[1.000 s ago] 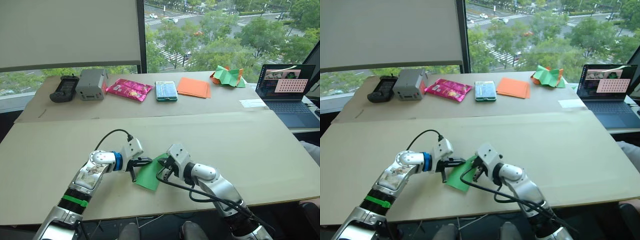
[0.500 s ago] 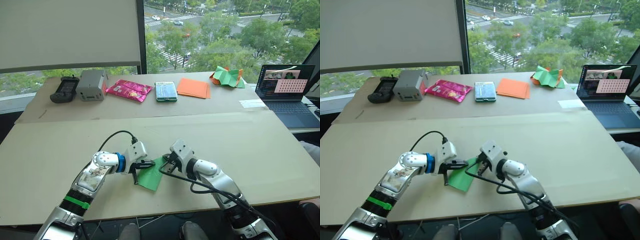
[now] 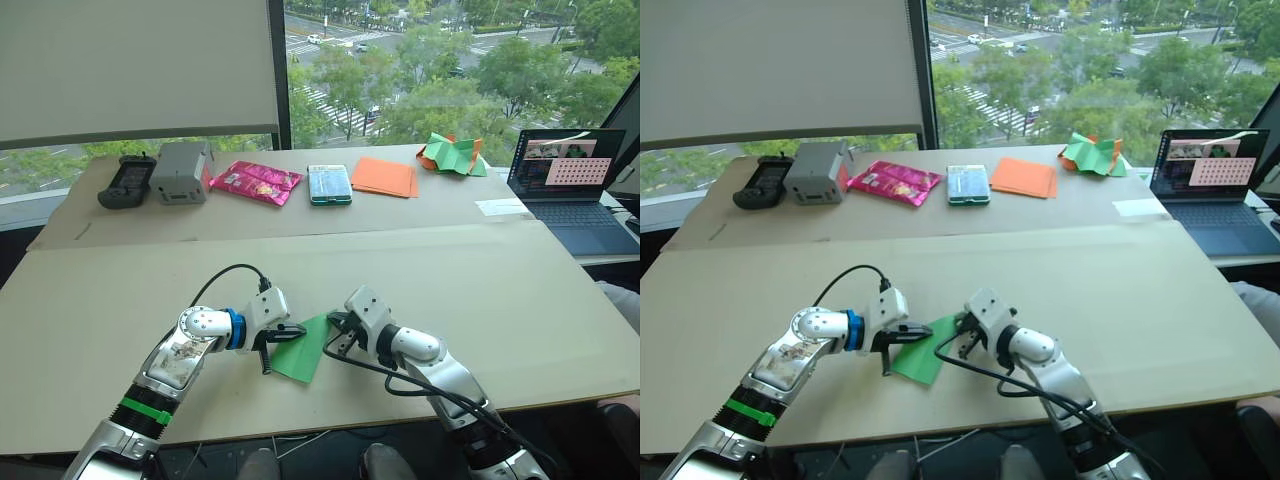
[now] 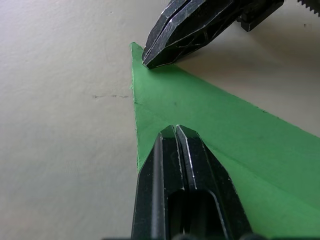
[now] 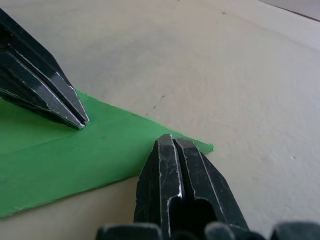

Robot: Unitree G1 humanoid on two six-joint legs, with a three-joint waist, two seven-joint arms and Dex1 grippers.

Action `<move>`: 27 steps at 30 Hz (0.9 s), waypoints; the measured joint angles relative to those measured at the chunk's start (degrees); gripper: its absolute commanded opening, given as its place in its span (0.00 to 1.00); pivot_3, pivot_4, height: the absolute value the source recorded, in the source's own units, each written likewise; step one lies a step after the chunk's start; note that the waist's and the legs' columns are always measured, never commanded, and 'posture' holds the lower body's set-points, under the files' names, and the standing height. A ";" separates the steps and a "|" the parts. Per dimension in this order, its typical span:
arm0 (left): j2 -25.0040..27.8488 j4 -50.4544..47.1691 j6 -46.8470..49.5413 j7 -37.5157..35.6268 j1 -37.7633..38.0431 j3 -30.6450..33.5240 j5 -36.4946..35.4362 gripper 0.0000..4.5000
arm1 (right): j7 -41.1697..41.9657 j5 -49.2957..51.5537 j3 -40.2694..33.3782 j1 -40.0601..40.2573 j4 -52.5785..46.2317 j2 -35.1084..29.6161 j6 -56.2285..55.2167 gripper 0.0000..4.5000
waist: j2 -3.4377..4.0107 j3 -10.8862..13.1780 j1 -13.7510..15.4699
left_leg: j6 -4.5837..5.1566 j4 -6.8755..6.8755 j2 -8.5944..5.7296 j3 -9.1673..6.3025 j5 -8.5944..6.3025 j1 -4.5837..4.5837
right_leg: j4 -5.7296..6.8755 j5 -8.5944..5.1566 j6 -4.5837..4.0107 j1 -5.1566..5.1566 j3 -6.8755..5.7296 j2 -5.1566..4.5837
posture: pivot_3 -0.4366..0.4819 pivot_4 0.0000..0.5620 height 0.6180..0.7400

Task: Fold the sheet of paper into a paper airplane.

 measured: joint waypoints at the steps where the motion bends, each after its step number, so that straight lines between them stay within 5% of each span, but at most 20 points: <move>1: 0.05 0.00 0.01 -0.01 0.00 0.00 0.00 0.01 | 0.03 -0.04 0.01 0.09 0.00 0.15 0.00 0.00 | 0.00 -0.02 -0.01 | 0.00 0.00 0.00 0.00 0.00 0.00 | 0.00 0.00 0.00 0.00 0.00 0.00 | 0.48 0.27 0.72; 27: 3.40 -4.32 1.14 -0.44 3.48 0.54 -0.05 0.01 | 9.28 -0.52 11.51 5.99 -9.66 -1.86 1.26 0.00 | 0.14 -0.38 -1.54 | -0.07 -0.08 0.02 0.00 -0.05 0.11 | -0.02 -0.03 -0.05 -0.03 -0.01 -0.04 | 0.48 0.27 0.72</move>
